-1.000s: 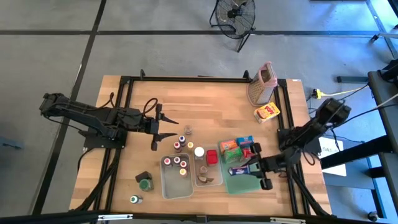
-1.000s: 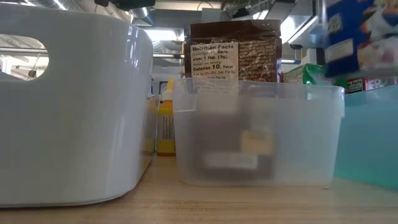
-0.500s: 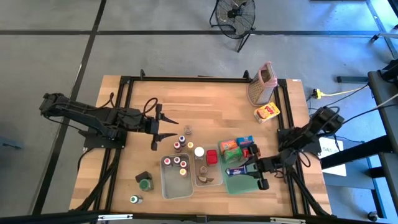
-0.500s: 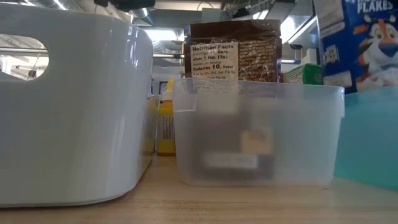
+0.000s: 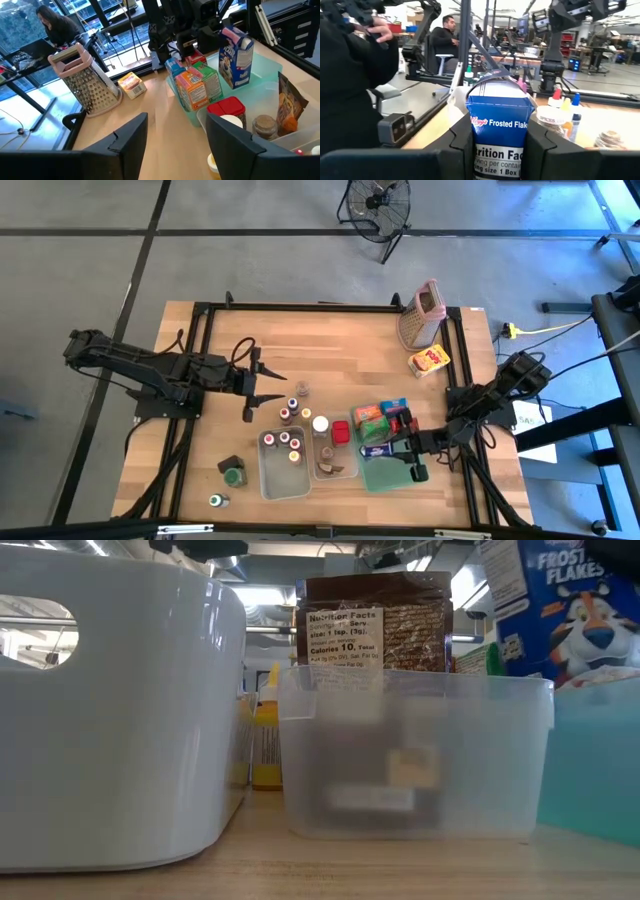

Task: Pick & Place Kitchen Items
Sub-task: Put the blue cereal box into the blue bin

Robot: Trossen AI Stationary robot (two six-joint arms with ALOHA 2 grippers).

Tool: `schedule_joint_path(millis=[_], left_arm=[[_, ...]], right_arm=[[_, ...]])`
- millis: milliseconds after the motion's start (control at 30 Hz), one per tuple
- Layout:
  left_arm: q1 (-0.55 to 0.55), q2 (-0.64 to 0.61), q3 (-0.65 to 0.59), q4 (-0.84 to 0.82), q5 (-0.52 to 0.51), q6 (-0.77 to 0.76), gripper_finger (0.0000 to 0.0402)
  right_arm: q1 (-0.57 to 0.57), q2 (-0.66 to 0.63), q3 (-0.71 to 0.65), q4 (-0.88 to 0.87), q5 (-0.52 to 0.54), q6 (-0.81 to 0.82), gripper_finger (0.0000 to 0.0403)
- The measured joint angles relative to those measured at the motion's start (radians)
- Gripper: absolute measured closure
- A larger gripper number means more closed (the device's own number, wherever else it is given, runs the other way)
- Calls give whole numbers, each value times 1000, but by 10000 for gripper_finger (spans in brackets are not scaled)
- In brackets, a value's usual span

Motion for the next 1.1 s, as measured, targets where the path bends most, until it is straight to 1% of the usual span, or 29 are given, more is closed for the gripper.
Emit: schedule_joint_path(millis=[500, 667, 900, 1100], left_arm=[[0, 0, 0, 2, 0, 0, 206], [0, 0, 0, 2, 0, 0, 204], [0, 0, 0, 3, 0, 0, 206], [0, 0, 0, 3, 0, 0, 206]], right_arm=[[0, 0, 0, -24, 7, 12, 296], [-10, 0, 0, -31, 49, 56, 296], [-46, -2, 1, -51, 48, 119, 295], [-55, -2, 1, -55, 48, 136, 279]])
